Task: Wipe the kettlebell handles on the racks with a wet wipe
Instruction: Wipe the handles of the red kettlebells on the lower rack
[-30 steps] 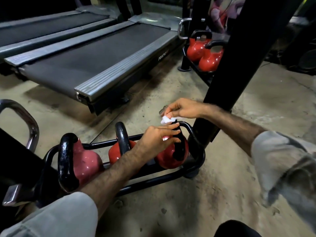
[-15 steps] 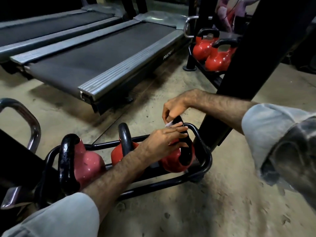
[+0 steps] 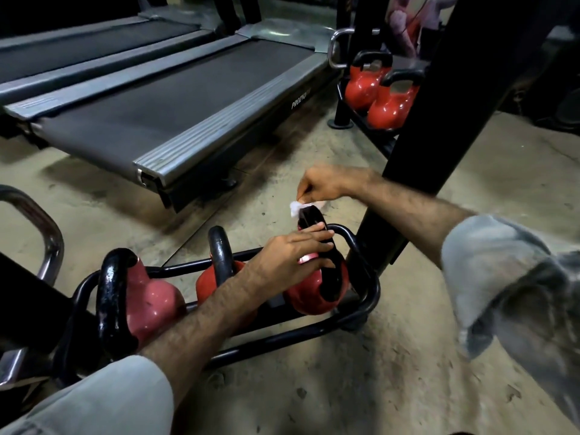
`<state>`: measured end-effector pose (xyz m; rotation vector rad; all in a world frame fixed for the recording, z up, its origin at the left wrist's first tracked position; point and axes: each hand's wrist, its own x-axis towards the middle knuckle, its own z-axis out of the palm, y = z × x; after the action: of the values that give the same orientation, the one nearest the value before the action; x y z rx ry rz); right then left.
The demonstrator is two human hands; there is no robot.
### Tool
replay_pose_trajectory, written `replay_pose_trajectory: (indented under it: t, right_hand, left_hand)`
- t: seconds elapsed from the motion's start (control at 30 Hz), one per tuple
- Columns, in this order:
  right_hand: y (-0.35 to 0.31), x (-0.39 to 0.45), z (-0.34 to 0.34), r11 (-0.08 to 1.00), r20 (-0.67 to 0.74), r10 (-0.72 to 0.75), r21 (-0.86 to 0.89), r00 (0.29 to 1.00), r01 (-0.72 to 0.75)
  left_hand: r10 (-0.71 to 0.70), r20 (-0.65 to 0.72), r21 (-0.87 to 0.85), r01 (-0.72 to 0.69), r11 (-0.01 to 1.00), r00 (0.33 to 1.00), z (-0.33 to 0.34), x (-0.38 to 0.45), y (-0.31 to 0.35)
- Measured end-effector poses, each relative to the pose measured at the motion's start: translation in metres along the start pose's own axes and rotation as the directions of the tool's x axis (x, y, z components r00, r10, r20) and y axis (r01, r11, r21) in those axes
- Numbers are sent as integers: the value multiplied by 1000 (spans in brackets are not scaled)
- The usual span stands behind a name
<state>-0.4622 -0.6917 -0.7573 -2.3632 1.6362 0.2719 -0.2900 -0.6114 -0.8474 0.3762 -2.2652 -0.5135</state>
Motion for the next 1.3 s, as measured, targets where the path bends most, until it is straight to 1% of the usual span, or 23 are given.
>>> replay_pose_trajectory:
  t: [0.03, 0.07, 0.1, 0.13, 0.17, 0.23, 0.27, 0.3, 0.33, 0.37, 0.4, 0.43, 0.5, 0.57, 0.63, 0.7, 0.8, 0.9, 1.07, 1.1, 1.17, 1.23, 1.3]
  right_hand:
    - [3, -4, 11, 988, -78, 80, 140, 994, -68]
    - [4, -12, 25, 922, -150, 204, 361, 968, -138]
    - [6, -24, 38, 792, -184, 328, 588, 927, -164]
    - [7, -33, 52, 618, -191, 462, 770, 866, -160]
    - [5, -40, 64, 453, -153, 580, 877, 800, -161]
    - [-8, -42, 82, 176, -33, 672, 978, 740, -116]
    - [-8, -34, 92, 26, 50, 689, 995, 723, -94]
    - [-8, -29, 97, -159, 172, 664, 983, 728, -87]
    - [-7, -24, 102, -325, 279, 589, 941, 758, -94]
    - [-9, -18, 107, -453, 348, 474, 884, 809, -115]
    - [-10, -15, 110, -526, 364, 364, 840, 857, -133]
    - [-11, -14, 113, -572, 353, 304, 810, 885, -126]
    - [-16, -14, 115, -629, 318, 238, 770, 918, -103]
    - [-23, -18, 111, -632, 303, 221, 769, 927, -101]
    - [-28, -25, 106, -657, 313, 258, 751, 914, -71]
    - [-27, -37, 107, -645, 298, 296, 763, 907, -40]
    - [-21, -53, 112, -605, 312, 333, 795, 890, -52]
    - [-16, -43, 111, -608, 356, 344, 789, 869, -82]
    - [-15, -36, 104, -550, 358, 347, 827, 867, -121]
    - [-12, -40, 106, -554, 369, 348, 823, 862, -129]
    - [-5, -50, 111, -545, 348, 320, 829, 882, -129]
    - [0, -63, 112, -482, 337, 294, 861, 894, -166]
    - [2, -61, 110, -409, 305, 358, 901, 882, -145]
  left_hand:
    - [0, -14, -5, 0, 1000, 1000, 2, -1, -4]
    - [-2, -17, -6, 2, 1000, 1000, 1, 0, -1]
    - [5, -23, -22, -6, 1000, 1000, 3, 0, -3]
    - [6, -23, -38, -7, 999, 1000, 3, 1, -2]
    - [14, -33, -52, -15, 999, 999, 4, 0, -4]
    - [25, -47, -55, -27, 998, 999, 3, 1, -4]
    - [33, -54, -47, -36, 998, 998, 3, 2, -4]
    - [41, -55, -37, -44, 998, 998, 3, 3, -4]
    - [45, -60, -27, -47, 999, 997, 3, 3, -3]
    - [45, -64, -17, -46, 999, 997, 4, 3, -3]
    - [42, -65, -9, -43, 999, 997, 4, 3, -3]
    - [39, -65, -7, -40, 999, 997, 4, 3, -3]
    - [31, -57, 0, -31, 1000, 998, 4, 3, -1]
    - [32, -55, 12, -32, 999, 998, 3, 3, 0]
    - [31, -50, 21, -30, 999, 998, 2, 3, 0]
    - [31, -45, 30, -29, 999, 999, 2, 3, 1]
    - [25, -28, 49, -24, 999, 999, 1, 3, 0]
    - [13, -22, 48, -12, 999, 1000, -1, 5, 4]
    - [0, -21, 44, 1, 999, 1000, -1, 5, 7]
    - [-3, -23, 43, 4, 999, 1000, -1, 4, 7]
    - [-21, -29, 37, 22, 999, 999, 0, 4, 7]
    - [-37, -24, 23, 38, 999, 999, -1, 4, 7]
    - [-31, -10, 24, 32, 999, 999, -2, 5, 6]
